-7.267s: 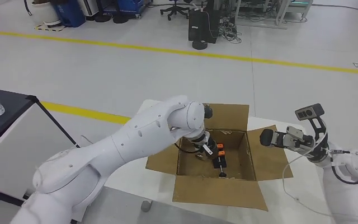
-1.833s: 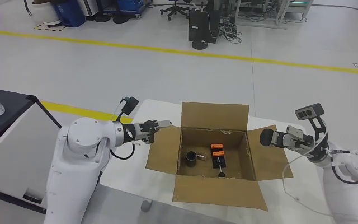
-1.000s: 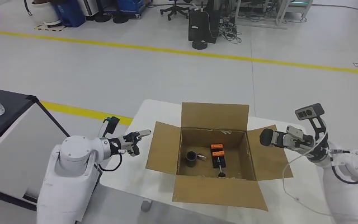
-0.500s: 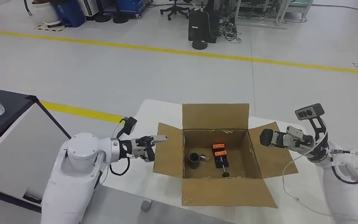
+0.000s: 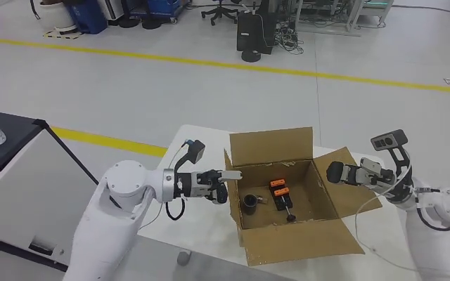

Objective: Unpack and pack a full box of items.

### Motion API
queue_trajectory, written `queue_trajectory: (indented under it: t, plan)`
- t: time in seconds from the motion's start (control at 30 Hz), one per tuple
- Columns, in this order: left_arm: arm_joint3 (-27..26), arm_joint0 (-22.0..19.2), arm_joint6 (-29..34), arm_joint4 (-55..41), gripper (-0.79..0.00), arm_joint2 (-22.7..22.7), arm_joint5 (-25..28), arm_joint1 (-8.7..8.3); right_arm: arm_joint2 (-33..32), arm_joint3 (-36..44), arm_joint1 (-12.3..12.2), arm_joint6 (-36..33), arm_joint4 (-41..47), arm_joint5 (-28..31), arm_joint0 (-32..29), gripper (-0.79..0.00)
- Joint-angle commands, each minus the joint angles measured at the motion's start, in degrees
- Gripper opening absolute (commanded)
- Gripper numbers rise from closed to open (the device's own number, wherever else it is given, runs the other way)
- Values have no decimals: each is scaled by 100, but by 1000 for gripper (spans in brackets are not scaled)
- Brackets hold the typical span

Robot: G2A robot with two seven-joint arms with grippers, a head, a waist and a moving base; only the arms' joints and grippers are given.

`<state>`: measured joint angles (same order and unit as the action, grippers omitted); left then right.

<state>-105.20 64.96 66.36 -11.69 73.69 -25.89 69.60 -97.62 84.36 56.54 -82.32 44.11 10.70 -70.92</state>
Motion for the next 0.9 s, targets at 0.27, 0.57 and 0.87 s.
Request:
queue_trajectory:
  t: [0.27,0.57,0.87]
  plan:
    - [895,-637,-229,-381,0,-856,330,110,-201,169,-8,387,229,-47,1,0]
    - [1469,-983,-290,-327,0,-1472,422,181,-1089,-355,-136,890,33,-8,27,0]
    - [1911,-1411,-434,-240,0,-2040,540,293,-1468,-1294,-218,1822,-422,-84,16,0]
